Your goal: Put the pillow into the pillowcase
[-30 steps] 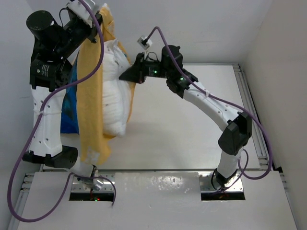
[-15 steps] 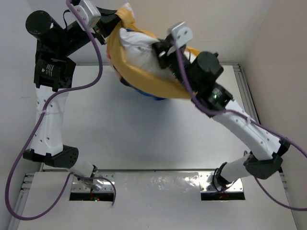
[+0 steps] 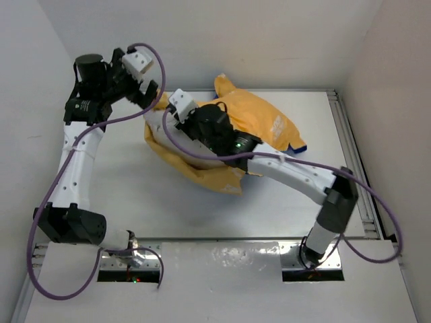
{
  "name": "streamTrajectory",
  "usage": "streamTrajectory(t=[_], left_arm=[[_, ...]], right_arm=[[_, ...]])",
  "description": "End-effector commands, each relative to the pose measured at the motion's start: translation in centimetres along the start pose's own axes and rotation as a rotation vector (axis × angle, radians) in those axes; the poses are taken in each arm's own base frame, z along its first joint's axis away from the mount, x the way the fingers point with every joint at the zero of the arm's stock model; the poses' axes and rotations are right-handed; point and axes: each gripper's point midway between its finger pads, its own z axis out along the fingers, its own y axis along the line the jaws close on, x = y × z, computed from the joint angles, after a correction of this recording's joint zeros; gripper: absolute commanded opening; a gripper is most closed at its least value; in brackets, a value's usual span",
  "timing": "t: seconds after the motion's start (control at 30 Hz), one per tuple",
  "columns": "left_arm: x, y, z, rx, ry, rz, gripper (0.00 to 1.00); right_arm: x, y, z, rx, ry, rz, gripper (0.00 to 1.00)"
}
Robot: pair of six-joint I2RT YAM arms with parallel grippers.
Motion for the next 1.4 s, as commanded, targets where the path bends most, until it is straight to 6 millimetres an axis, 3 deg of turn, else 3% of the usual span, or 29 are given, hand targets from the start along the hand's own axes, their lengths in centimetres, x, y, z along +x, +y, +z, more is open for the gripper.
streamTrajectory(t=[0.0, 0.07, 0.13, 0.17, 0.2, 0.23, 0.27, 0.33, 0.37, 0.4, 0.47, 0.53, 0.57, 0.6, 0.63, 0.67, 0.73, 0.77, 0.8, 0.83, 0.87, 0.9, 0.93, 1.0, 1.07, 1.27, 1.37], left_arm=[[4.7, 2.5, -3.1, -0.119, 0.137, -0.031, 1.0], [6.3, 2.5, -4.4, -0.132, 0.168, -0.027, 1.0], [5.7, 2.4, -5.5, -0.149, 0.149, 0.025, 1.0], [5.0, 2.2, -6.5, -0.166, 0.133, 0.058, 1.0], [4.7, 1.6, -6.8, -0.148, 0.124, 0.078, 0.99], [4.3, 1.1, -7.2, -0.121, 0.12, 0.141, 0.97], [4.5, -0.7, -7.6, -0.057, 0.14, 0.157, 0.93], [5.0, -3.3, -7.5, 0.059, 0.156, 0.236, 0.58], [5.9, -5.9, -7.6, 0.15, 0.181, 0.225, 0.41], [6.5, -7.5, -7.6, 0.211, 0.185, 0.229, 0.14], [9.5, -12.3, -7.6, 0.41, 0.226, 0.299, 0.08], [12.9, -16.0, -7.4, 0.54, 0.26, 0.336, 0.08], [13.4, -17.2, -6.6, 0.566, 0.251, 0.368, 0.08], [15.3, -18.9, -6.4, 0.61, 0.267, 0.37, 0.11], [15.5, -20.0, -5.8, 0.636, 0.254, 0.393, 0.19], [15.4, -19.7, -4.5, 0.6, 0.227, 0.433, 0.37], [16.7, -21.0, -3.0, 0.597, 0.221, 0.414, 0.5], [16.0, -19.7, -1.1, 0.51, 0.179, 0.432, 0.58], [17.0, -20.2, -0.4, 0.478, 0.189, 0.364, 0.59], [16.4, -18.9, 1.7, 0.398, 0.139, 0.378, 0.61], [16.9, -18.5, 2.4, 0.357, 0.146, 0.348, 0.63], [18.8, -19.4, 3.1, 0.358, 0.178, 0.274, 0.64], [19.0, -19.4, 3.8, 0.347, 0.166, 0.27, 0.64], [21.4, -21.3, 4.0, 0.397, 0.208, 0.227, 0.74], [21.8, -21.6, 4.8, 0.354, 0.208, 0.224, 0.83], [25.5, -24.5, 7.4, 0.412, 0.284, 0.207, 0.91], [26.6, -25.7, 7.1, 0.454, 0.319, 0.232, 0.91]], right_arm=[[7.4, 4.7, 2.2, -0.239, 0.232, 0.332, 0.0], [9.8, 5.5, 3.9, -0.249, 0.279, 0.441, 0.0], [10.0, 6.7, 5.0, -0.309, 0.265, 0.529, 0.0], [11.2, 7.5, 5.7, -0.315, 0.297, 0.614, 0.0], [11.1, 7.5, 6.6, -0.322, 0.271, 0.668, 0.0], [12.0, 7.0, 7.2, -0.314, 0.294, 0.78, 0.0], [13.7, 7.1, 8.3, -0.305, 0.313, 0.833, 0.0], [14.5, 5.4, 9.7, -0.278, 0.305, 0.954, 0.0], [15.6, 5.2, 10.2, -0.268, 0.318, 0.981, 0.0], [15.6, 4.9, 10.4, -0.266, 0.309, 0.997, 0.0], [15.8, 4.0, 10.4, -0.258, 0.299, 1.02, 0.0], [14.8, 3.4, 10.3, -0.264, 0.262, 1.032, 0.0], [13.8, 3.1, 10.2, -0.288, 0.234, 1.039, 0.0], [13.3, 2.7, 10.2, -0.292, 0.222, 1.067, 0.0], [12.6, 2.3, 10.1, -0.302, 0.204, 1.081, 0.0], [12.1, 2.3, 9.9, -0.327, 0.195, 1.098, 0.0], [10.5, 1.4, 9.4, -0.35, 0.141, 1.126, 0.0], [10.0, 1.2, 9.1, -0.363, 0.127, 1.135, 0.0], [9.5, 0.6, 8.8, -0.365, 0.105, 1.147, 0.0], [9.3, 0.3, 8.6, -0.368, 0.095, 1.154, 0.0], [9.3, 0.1, 8.4, -0.377, 0.086, 1.163, 0.0], [9.1, -0.1, 8.2, -0.382, 0.079, 1.179, 0.0], [8.9, -0.6, 8.0, -0.384, 0.07, 1.189, 0.0], [9.1, -1.3, 7.7, -0.387, 0.063, 1.217, 0.0], [9.0, -2.1, 7.4, -0.387, 0.045, 1.233, 0.0], [8.1, -4.3, 6.9, -0.392, 0.01, 1.264, 0.0], [7.6, -4.9, 7.0, -0.387, 0.005, 1.249, 0.0]])
